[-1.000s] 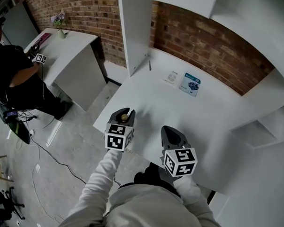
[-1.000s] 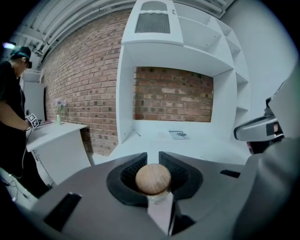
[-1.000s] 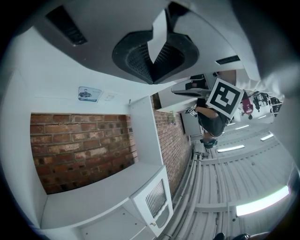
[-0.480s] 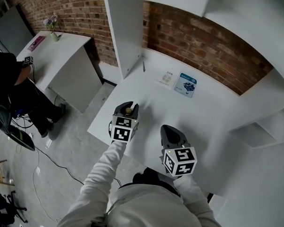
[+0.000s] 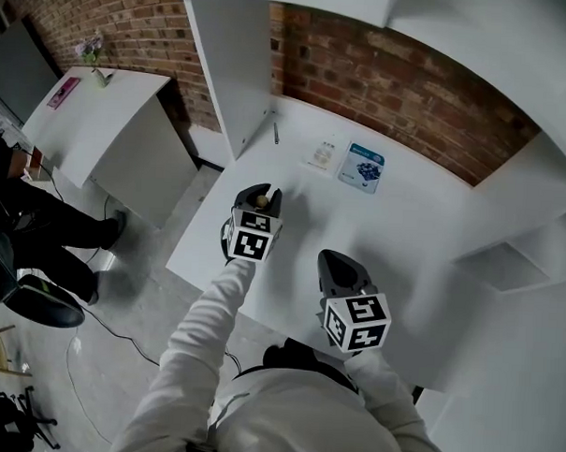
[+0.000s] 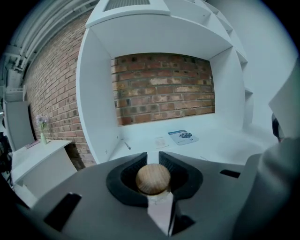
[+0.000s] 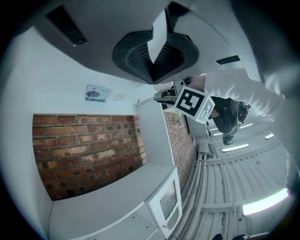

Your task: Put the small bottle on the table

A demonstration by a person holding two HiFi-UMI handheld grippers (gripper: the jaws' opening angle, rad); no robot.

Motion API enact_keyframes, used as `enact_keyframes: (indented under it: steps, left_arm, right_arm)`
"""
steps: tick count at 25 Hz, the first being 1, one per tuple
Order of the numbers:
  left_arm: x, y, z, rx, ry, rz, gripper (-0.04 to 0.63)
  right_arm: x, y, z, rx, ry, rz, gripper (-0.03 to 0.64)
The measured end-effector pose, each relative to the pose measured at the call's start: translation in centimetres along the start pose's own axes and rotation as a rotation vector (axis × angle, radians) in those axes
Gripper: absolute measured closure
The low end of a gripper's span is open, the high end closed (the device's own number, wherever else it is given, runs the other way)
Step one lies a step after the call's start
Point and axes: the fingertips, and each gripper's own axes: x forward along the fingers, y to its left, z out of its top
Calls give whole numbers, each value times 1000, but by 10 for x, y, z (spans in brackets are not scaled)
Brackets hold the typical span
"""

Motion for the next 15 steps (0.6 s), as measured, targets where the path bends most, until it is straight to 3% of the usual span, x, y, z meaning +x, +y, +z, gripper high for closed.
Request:
enact_keyframes:
  steps: [15]
  left_arm:
    - [48,-7,11,56,21,-9,506]
  right_arm:
    - [2,-22,-3,16,7,-14,589]
